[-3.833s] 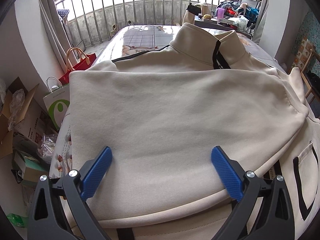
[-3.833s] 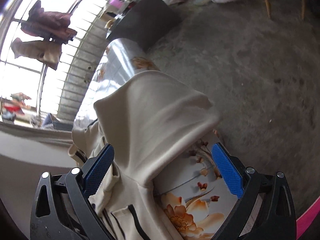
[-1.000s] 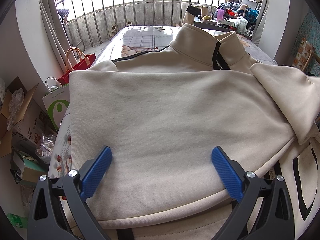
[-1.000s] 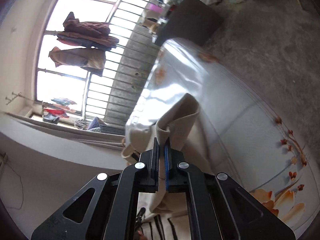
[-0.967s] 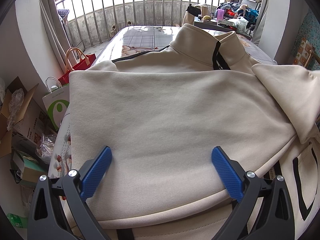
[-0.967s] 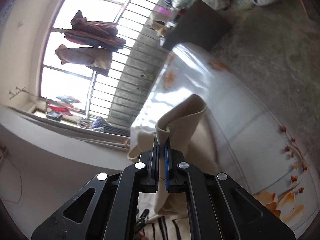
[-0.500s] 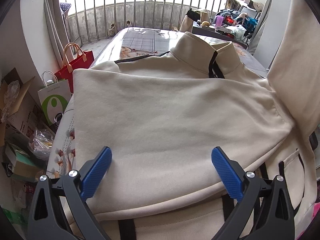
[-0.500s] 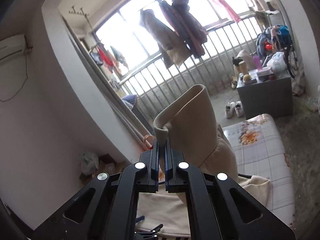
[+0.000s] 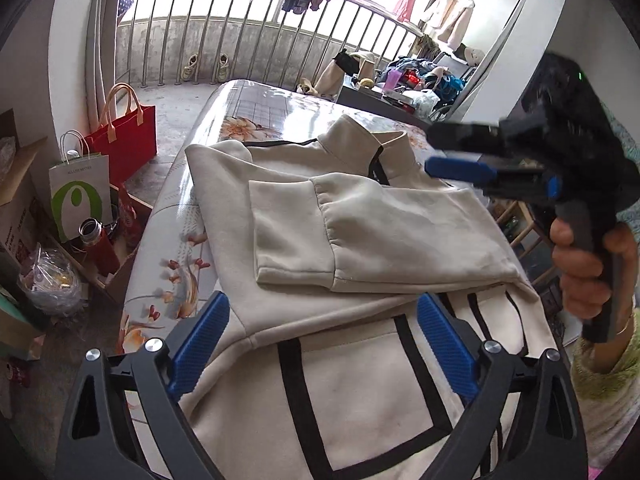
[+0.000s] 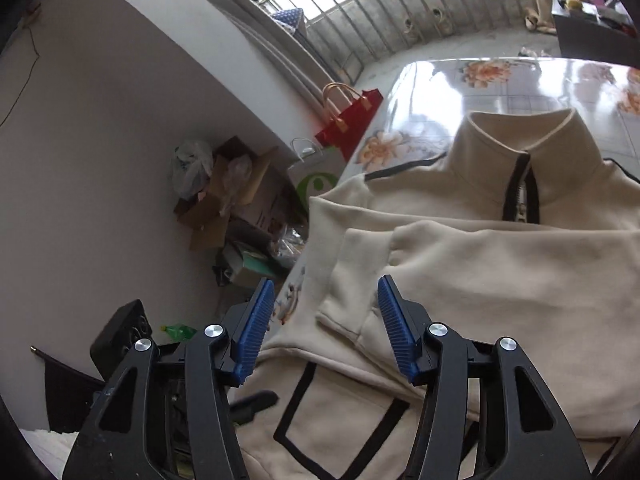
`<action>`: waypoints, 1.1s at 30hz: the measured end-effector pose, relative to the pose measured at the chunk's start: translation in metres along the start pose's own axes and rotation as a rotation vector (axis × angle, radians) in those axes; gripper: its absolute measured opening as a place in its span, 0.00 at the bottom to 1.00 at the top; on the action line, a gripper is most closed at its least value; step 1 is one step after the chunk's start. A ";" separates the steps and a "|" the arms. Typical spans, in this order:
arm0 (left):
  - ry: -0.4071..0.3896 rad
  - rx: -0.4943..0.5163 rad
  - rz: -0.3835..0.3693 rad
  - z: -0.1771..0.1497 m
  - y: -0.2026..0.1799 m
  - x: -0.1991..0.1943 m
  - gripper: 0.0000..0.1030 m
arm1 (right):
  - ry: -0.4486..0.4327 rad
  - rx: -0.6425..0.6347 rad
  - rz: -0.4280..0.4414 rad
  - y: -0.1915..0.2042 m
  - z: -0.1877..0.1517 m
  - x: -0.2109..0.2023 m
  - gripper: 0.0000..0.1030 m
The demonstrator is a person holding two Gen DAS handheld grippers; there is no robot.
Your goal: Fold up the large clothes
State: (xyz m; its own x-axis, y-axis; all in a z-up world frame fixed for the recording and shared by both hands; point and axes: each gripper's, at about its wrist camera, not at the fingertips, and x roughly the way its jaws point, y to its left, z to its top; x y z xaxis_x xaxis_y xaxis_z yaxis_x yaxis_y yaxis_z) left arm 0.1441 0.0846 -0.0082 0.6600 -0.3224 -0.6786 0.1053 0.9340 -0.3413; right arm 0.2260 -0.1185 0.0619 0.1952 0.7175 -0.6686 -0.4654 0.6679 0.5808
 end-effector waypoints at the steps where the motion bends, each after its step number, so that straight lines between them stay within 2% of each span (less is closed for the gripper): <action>1: -0.005 -0.016 -0.019 0.003 0.002 0.000 0.86 | -0.015 0.014 -0.010 -0.009 -0.002 -0.010 0.55; 4: -0.006 -0.053 -0.026 0.020 0.008 0.013 0.78 | -0.077 0.068 -0.087 -0.043 -0.002 -0.048 0.59; 6: -0.005 -0.081 -0.004 0.031 0.014 0.027 0.69 | -0.126 0.109 -0.178 -0.073 0.000 -0.075 0.59; 7: 0.010 -0.101 0.031 0.037 0.018 0.038 0.66 | -0.149 0.132 -0.232 -0.088 -0.002 -0.089 0.59; 10: 0.092 -0.134 0.146 0.050 0.031 0.075 0.49 | -0.191 0.220 -0.348 -0.135 -0.016 -0.122 0.59; 12: 0.137 -0.126 0.194 0.054 0.038 0.096 0.38 | -0.212 0.284 -0.357 -0.162 -0.029 -0.139 0.59; 13: 0.126 -0.108 0.221 0.056 0.037 0.099 0.35 | -0.220 0.312 -0.357 -0.172 -0.036 -0.146 0.59; 14: 0.122 -0.080 0.251 0.058 0.033 0.102 0.28 | -0.227 0.333 -0.363 -0.181 -0.042 -0.152 0.59; 15: 0.126 -0.054 0.277 0.059 0.029 0.104 0.14 | -0.232 0.345 -0.367 -0.187 -0.047 -0.157 0.59; 17: 0.124 -0.029 0.289 0.060 0.024 0.105 0.05 | -0.237 0.354 -0.377 -0.197 -0.054 -0.163 0.59; 19: 0.090 -0.013 0.292 0.063 0.017 0.093 0.04 | -0.237 0.355 -0.393 -0.205 -0.056 -0.165 0.59; 21: 0.024 -0.006 0.280 0.071 0.007 0.070 0.04 | -0.239 0.349 -0.405 -0.206 -0.054 -0.166 0.59; 23: -0.023 -0.026 0.273 0.073 0.003 0.047 0.04 | -0.242 0.331 -0.412 -0.209 -0.053 -0.165 0.59; 26: -0.010 -0.040 0.315 0.062 0.010 0.043 0.04 | -0.233 0.300 -0.424 -0.212 -0.045 -0.158 0.59; 28: 0.047 -0.044 0.338 0.048 0.019 0.056 0.04 | -0.217 0.294 -0.439 -0.220 -0.036 -0.148 0.57; 30: 0.078 -0.076 0.334 0.040 0.026 0.066 0.04 | -0.190 0.292 -0.472 -0.231 -0.025 -0.136 0.48; 32: 0.075 -0.078 0.338 0.035 0.028 0.068 0.04 | -0.168 0.285 -0.514 -0.240 -0.014 -0.124 0.40; 33: 0.072 -0.076 0.339 0.034 0.028 0.067 0.04 | -0.153 0.268 -0.521 -0.242 -0.008 -0.119 0.27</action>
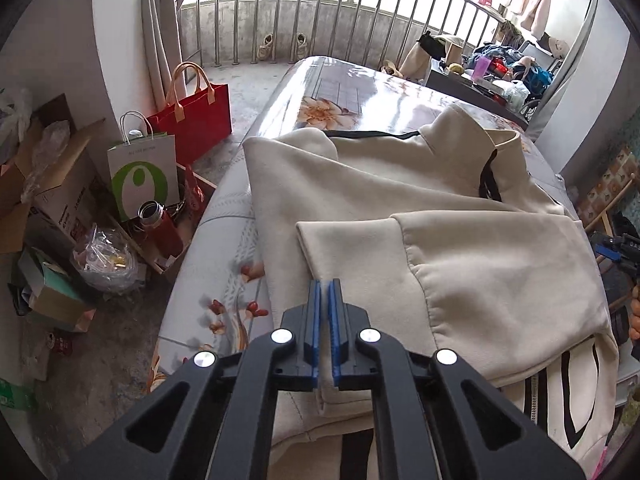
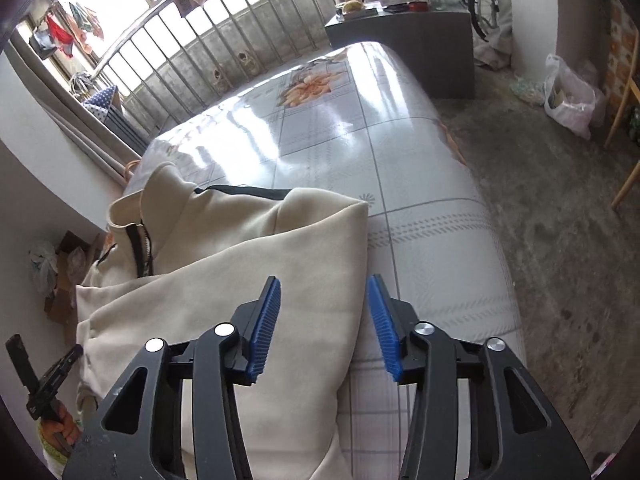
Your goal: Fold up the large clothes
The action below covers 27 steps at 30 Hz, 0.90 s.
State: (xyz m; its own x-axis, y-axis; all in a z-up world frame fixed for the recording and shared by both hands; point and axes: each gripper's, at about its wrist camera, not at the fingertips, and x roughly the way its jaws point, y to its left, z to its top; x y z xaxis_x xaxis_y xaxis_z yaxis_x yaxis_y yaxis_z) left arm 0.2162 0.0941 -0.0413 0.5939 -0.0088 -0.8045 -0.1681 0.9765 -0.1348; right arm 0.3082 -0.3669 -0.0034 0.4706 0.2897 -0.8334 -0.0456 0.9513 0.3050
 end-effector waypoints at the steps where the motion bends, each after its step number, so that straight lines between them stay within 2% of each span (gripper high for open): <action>1: -0.004 0.006 0.003 -0.001 0.000 0.000 0.04 | 0.012 -0.026 -0.010 0.003 0.004 0.006 0.00; 2: -0.009 0.010 0.002 -0.001 -0.001 -0.002 0.04 | 0.010 -0.044 -0.031 0.006 0.006 0.008 0.00; 4: -0.033 0.019 -0.009 -0.001 -0.001 -0.007 0.04 | -0.070 -0.075 -0.046 0.012 0.008 -0.005 0.00; 7: -0.038 0.038 -0.005 -0.001 -0.002 -0.006 0.04 | -0.152 -0.044 -0.074 0.005 0.007 -0.021 0.00; 10: 0.002 0.043 0.000 -0.005 0.000 0.010 0.05 | -0.136 -0.006 -0.137 -0.011 0.004 -0.014 0.00; 14: -0.014 0.002 -0.043 -0.002 0.009 0.000 0.08 | -0.134 -0.076 -0.125 0.004 -0.010 -0.031 0.03; 16: -0.050 -0.025 -0.072 0.000 0.015 -0.013 0.08 | -0.151 -0.156 -0.093 0.028 -0.020 -0.049 0.16; 17: -0.069 -0.029 -0.079 0.000 0.016 -0.019 0.08 | -0.150 -0.194 -0.068 0.041 -0.027 -0.054 0.29; 18: -0.084 -0.029 -0.098 0.000 0.016 -0.025 0.08 | -0.142 -0.233 -0.041 0.054 -0.035 -0.058 0.36; 20: -0.089 -0.016 -0.148 -0.001 0.013 -0.030 0.08 | -0.091 -0.301 0.012 0.076 -0.054 -0.058 0.37; 22: -0.047 0.002 -0.189 -0.006 0.005 -0.024 0.09 | -0.015 -0.350 0.044 0.091 -0.073 -0.045 0.37; 25: 0.072 0.030 -0.146 -0.017 -0.005 0.004 0.12 | 0.084 -0.412 -0.044 0.100 -0.095 -0.012 0.39; 27: 0.046 0.017 -0.159 -0.019 -0.003 0.002 0.12 | 0.097 -0.407 -0.061 0.096 -0.102 -0.006 0.40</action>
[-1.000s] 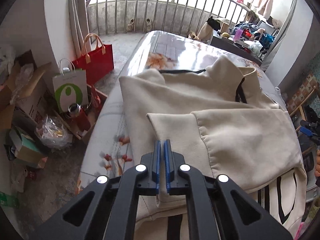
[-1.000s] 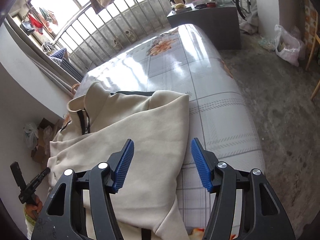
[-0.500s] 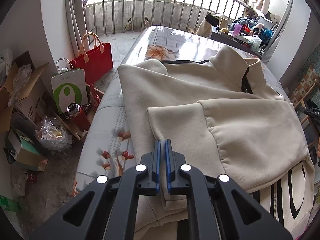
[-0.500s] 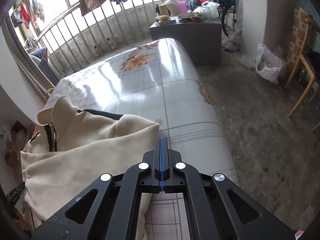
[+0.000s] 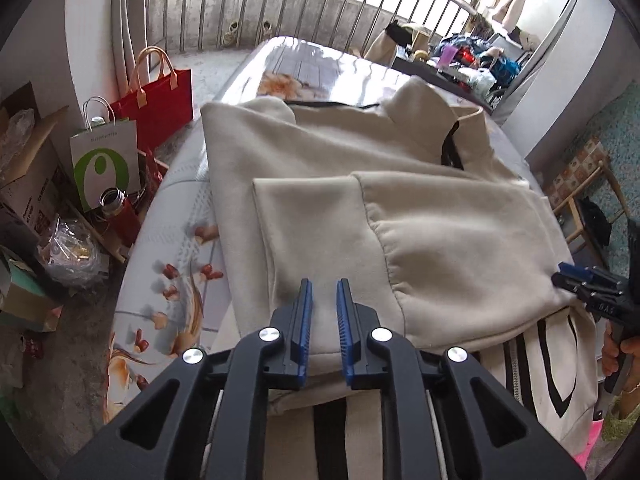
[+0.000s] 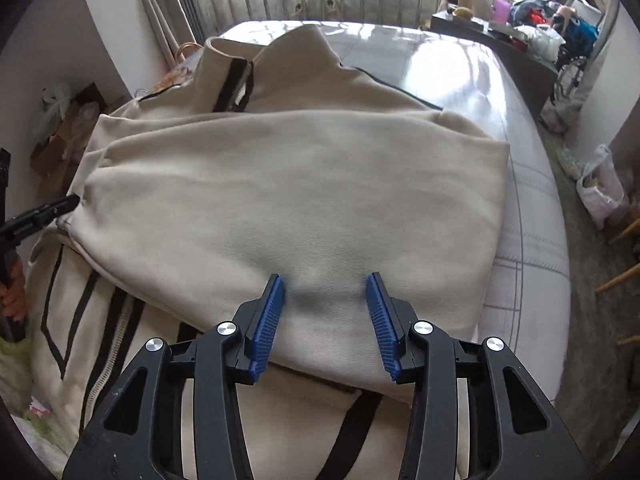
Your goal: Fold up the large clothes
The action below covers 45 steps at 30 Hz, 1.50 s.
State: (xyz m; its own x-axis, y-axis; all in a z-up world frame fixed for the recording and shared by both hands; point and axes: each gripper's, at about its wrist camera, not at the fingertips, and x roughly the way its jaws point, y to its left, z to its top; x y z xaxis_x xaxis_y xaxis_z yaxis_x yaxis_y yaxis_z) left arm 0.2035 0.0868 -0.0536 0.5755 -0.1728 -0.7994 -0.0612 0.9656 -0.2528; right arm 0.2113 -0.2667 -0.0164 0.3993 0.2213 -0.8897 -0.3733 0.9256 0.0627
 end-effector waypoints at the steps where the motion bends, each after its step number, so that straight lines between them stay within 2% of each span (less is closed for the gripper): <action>1: 0.012 -0.010 -0.006 0.000 0.002 -0.001 0.12 | 0.005 0.022 -0.008 -0.003 0.000 -0.003 0.42; 3: -0.001 -0.028 -0.011 -0.001 0.008 -0.012 0.13 | 0.008 0.082 -0.034 -0.007 -0.001 -0.015 0.45; 4: -0.013 -0.023 -0.003 -0.002 0.010 -0.019 0.14 | -0.011 0.102 -0.011 -0.008 -0.004 -0.026 0.50; 7: -0.044 -0.020 0.000 -0.011 0.015 -0.043 0.25 | -0.048 0.161 0.060 -0.002 -0.020 -0.051 0.60; 9: -0.060 -0.014 -0.011 -0.022 0.017 -0.060 0.36 | -0.052 0.184 0.089 0.008 -0.035 -0.063 0.62; 12: -0.069 0.010 -0.002 -0.044 0.020 -0.082 0.42 | -0.048 0.193 0.115 0.030 -0.060 -0.069 0.67; 14: -0.064 0.033 0.004 -0.060 0.020 -0.095 0.43 | -0.040 0.173 0.093 0.044 -0.075 -0.069 0.68; 17: -0.056 0.074 0.015 -0.083 0.019 -0.116 0.44 | -0.042 0.121 0.022 0.066 -0.094 -0.070 0.75; 21: -0.030 0.111 0.062 -0.119 0.021 -0.138 0.46 | -0.053 0.068 0.010 0.083 -0.113 -0.067 0.82; 25: 0.001 0.021 0.054 -0.154 0.034 -0.153 0.46 | -0.033 0.051 -0.020 0.086 -0.121 -0.059 0.82; 32: 0.122 -0.111 -0.021 -0.206 0.046 -0.153 0.46 | -0.018 0.116 0.038 0.075 -0.126 -0.051 0.82; 37: 0.168 -0.167 -0.095 -0.223 0.051 -0.142 0.46 | -0.042 0.121 0.064 0.073 -0.128 -0.051 0.83; 45: 0.186 -0.140 -0.117 -0.222 0.049 -0.134 0.45 | -0.049 0.106 0.052 0.075 -0.127 -0.050 0.84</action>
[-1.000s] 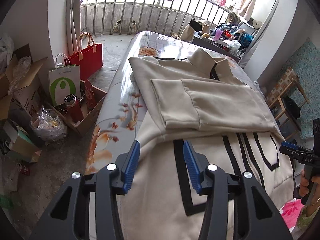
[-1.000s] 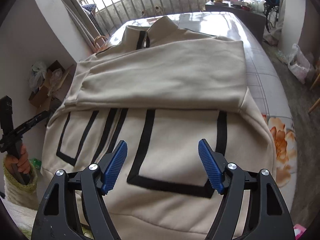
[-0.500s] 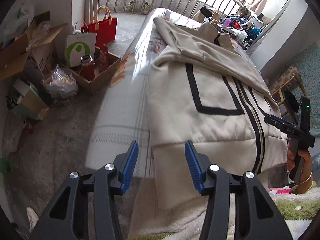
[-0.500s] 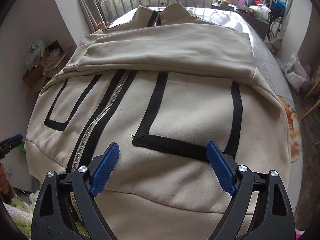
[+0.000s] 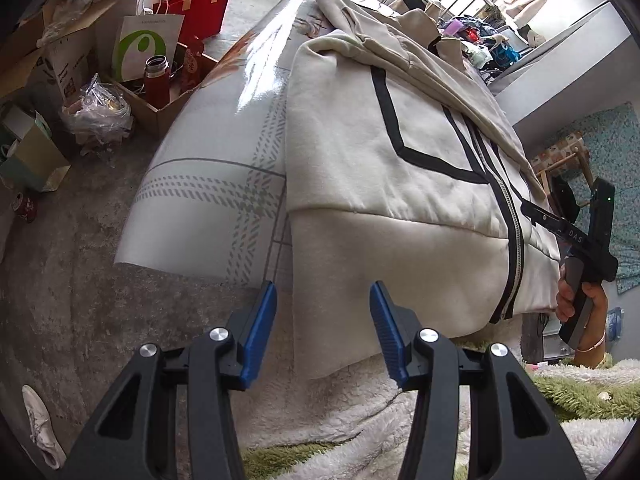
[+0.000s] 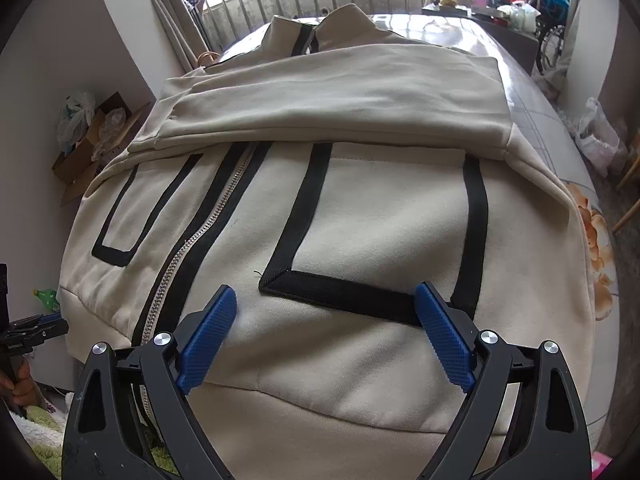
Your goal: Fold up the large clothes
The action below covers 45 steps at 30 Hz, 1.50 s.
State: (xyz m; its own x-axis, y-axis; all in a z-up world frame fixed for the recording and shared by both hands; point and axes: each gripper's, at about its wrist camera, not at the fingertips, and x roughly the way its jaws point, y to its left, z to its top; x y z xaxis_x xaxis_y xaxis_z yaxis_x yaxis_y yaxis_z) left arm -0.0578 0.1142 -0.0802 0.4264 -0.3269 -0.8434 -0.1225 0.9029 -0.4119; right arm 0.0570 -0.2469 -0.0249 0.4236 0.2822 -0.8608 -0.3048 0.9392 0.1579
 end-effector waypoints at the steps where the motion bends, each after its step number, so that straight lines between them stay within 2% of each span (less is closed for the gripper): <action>1: 0.002 0.004 -0.014 -0.001 -0.001 0.000 0.45 | 0.000 -0.003 -0.002 0.000 0.000 0.000 0.84; 5: 0.037 0.015 -0.040 -0.006 -0.004 0.007 0.43 | -0.001 -0.027 -0.017 0.003 0.000 0.001 0.84; 11: 0.007 0.077 -0.017 -0.006 -0.019 -0.009 0.31 | 0.000 -0.018 -0.007 0.002 0.001 0.001 0.84; 13: -0.006 0.075 -0.069 -0.006 -0.018 -0.018 0.20 | 0.002 -0.016 -0.003 0.002 0.001 0.000 0.84; 18: -0.036 0.073 -0.124 -0.002 -0.025 -0.033 0.09 | -0.012 -0.036 0.027 0.012 -0.002 -0.014 0.84; 20: -0.045 0.051 -0.168 0.002 -0.028 -0.038 0.08 | -0.048 -0.084 0.082 0.030 -0.004 -0.028 0.84; 23: -0.063 0.016 -0.245 0.012 -0.032 -0.044 0.07 | -0.078 -0.187 0.236 0.070 -0.010 -0.048 0.84; 28: -0.069 -0.050 -0.359 0.031 -0.036 -0.045 0.07 | -0.030 -0.376 0.487 0.149 -0.033 -0.055 0.84; 30: -0.070 -0.057 -0.369 0.037 -0.039 -0.045 0.07 | 0.008 -0.440 0.513 0.177 -0.044 -0.048 0.84; 32: -0.070 -0.061 -0.383 0.041 -0.042 -0.046 0.07 | 0.018 -0.506 0.476 0.199 -0.055 -0.042 0.84; 33: -0.070 -0.065 -0.390 0.043 -0.043 -0.047 0.07 | 0.022 -0.531 0.457 0.208 -0.059 -0.039 0.81; 36: -0.077 -0.074 -0.412 0.045 -0.043 -0.049 0.07 | 0.029 -0.564 0.395 0.221 -0.067 -0.031 0.61; 37: -0.077 -0.076 -0.416 0.045 -0.042 -0.050 0.07 | 0.026 -0.564 0.373 0.222 -0.068 -0.028 0.45; 38: -0.075 -0.078 -0.419 0.044 -0.041 -0.052 0.07 | 0.030 -0.559 0.353 0.222 -0.068 -0.026 0.36; 40: -0.064 -0.084 -0.410 0.044 -0.040 -0.052 0.08 | 0.039 -0.540 0.307 0.220 -0.068 -0.021 0.09; 43: -0.047 -0.112 -0.444 0.043 -0.033 -0.051 0.25 | 0.037 -0.498 0.315 0.211 -0.066 -0.023 0.04; 45: -0.035 -0.136 -0.470 0.042 -0.027 -0.050 0.42 | 0.028 -0.489 0.315 0.209 -0.066 -0.024 0.04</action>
State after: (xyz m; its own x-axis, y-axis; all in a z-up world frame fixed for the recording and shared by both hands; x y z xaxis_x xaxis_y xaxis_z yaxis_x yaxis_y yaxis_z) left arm -0.0380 0.1176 -0.0119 0.4928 -0.6788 -0.5444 -0.0243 0.6146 -0.7884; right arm -0.0735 -0.0699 -0.0028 0.2280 0.5219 -0.8219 -0.7740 0.6094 0.1722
